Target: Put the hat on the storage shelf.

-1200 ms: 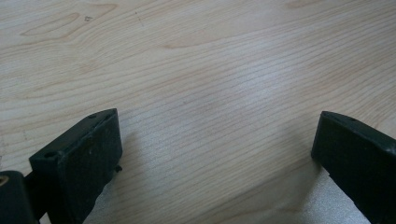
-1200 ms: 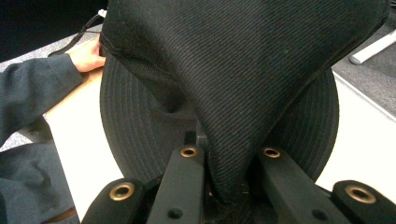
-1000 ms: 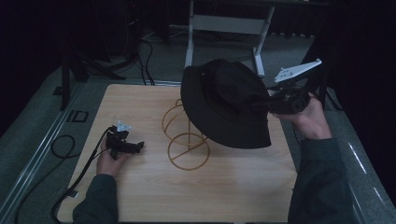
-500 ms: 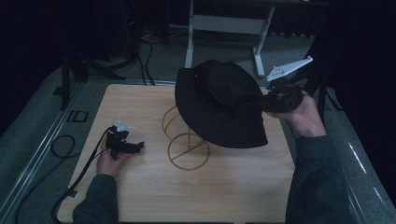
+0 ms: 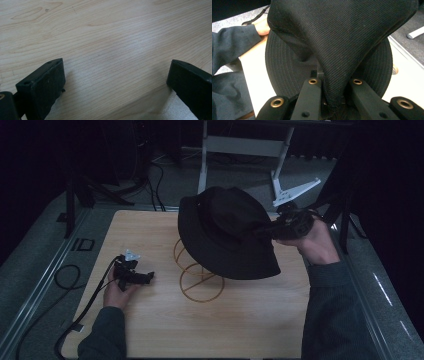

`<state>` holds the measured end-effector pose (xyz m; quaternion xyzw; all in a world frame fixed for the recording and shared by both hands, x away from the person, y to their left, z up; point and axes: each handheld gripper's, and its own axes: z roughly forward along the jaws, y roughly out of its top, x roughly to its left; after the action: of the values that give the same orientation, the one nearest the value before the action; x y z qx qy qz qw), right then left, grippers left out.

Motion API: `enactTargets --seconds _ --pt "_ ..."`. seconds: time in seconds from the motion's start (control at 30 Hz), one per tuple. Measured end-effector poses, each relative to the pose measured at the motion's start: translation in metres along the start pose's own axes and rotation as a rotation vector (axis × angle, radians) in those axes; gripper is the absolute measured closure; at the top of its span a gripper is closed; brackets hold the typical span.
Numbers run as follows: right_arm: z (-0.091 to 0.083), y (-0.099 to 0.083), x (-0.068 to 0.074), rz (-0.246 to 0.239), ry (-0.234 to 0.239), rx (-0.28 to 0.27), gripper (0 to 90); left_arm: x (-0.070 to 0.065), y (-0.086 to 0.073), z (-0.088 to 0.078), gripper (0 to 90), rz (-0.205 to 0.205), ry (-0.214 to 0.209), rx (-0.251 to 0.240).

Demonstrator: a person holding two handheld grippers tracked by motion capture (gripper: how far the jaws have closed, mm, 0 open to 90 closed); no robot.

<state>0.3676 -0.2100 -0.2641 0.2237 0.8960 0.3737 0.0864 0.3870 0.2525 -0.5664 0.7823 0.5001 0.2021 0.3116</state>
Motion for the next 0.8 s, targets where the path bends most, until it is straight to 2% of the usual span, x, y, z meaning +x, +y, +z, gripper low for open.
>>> enactTargets --seconds 0.8 --pt "0.021 0.015 0.01 -0.04 0.017 0.07 86.5 0.0 0.0 0.0 2.0 0.0 0.0 0.0"
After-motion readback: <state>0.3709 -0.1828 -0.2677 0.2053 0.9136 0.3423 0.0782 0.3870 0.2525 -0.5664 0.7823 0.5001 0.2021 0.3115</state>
